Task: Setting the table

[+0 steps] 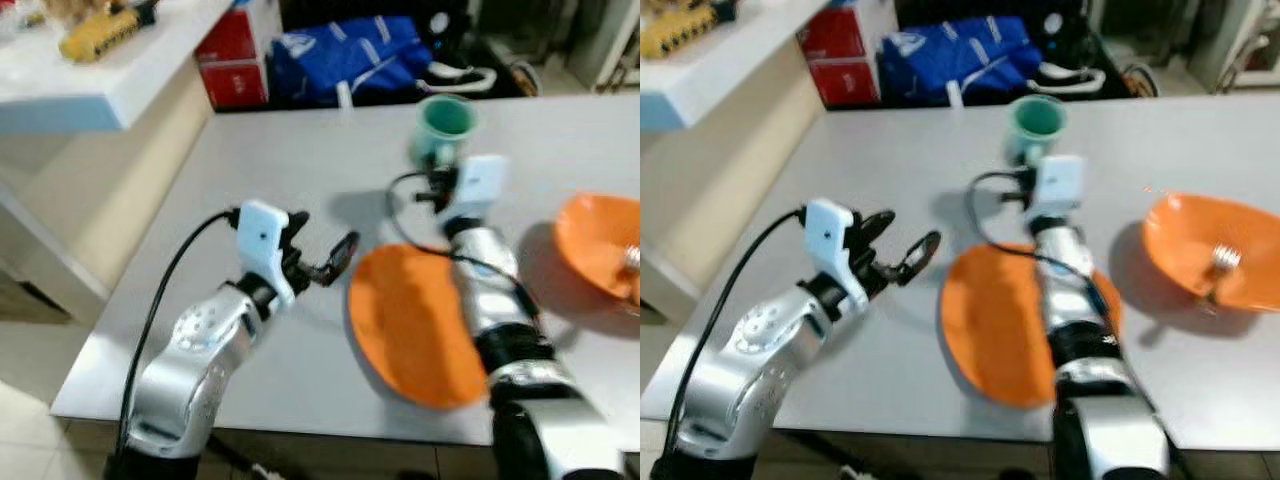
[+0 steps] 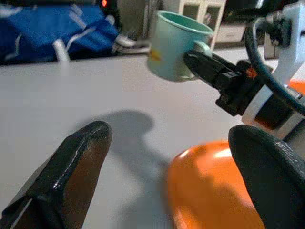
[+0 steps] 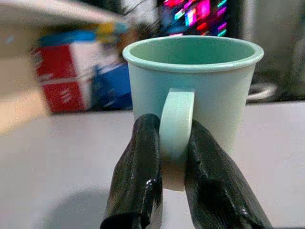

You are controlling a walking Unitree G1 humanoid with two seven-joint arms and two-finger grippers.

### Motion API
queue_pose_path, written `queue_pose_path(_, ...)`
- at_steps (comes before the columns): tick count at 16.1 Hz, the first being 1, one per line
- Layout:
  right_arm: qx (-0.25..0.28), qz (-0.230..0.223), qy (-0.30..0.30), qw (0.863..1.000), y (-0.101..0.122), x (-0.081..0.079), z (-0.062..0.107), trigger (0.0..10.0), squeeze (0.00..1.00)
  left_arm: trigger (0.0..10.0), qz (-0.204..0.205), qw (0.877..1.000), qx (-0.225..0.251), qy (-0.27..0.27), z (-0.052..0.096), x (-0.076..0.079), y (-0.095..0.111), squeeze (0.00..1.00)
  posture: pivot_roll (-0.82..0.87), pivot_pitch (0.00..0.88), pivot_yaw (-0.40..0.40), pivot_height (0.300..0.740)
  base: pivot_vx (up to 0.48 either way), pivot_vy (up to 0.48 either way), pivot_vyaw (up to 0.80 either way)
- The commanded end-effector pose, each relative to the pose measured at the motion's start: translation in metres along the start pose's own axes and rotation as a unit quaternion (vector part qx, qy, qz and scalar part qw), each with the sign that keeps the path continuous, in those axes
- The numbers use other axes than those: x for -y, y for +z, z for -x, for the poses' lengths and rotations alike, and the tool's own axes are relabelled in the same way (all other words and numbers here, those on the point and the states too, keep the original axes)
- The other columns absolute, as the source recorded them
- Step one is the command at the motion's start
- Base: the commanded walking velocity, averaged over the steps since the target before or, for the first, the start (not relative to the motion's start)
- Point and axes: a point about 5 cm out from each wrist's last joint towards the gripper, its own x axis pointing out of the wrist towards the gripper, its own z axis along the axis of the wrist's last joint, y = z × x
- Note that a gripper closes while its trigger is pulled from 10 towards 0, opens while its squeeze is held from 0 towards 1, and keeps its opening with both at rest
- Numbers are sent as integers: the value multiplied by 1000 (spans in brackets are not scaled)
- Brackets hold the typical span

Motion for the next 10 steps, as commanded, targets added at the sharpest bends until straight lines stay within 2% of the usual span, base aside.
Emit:
queue_pose_path(1, -17, 4, 4, 1000, -2, 0, -2, 10000, 0, 10000, -2, 1000, 4, 4, 1, -1, 3, 0, -215, 12, 119, 740, 0, 0, 0)
queue_pose_path(5, -72, 2, -2, 997, -15, 3, -4, 10000, 0, 10000, 0, 1000, 5, 4, 1, -1, 3, 0, -214, 11, 118, 740, 0, 0, 0)
queue_pose_path(10, -129, 0, 21, 991, -31, -3, -2, 10000, 0, 10000, 3, 1000, 8, 3, 1, 0, 4, 0, -209, 10, 115, 740, 0, 0, 0)
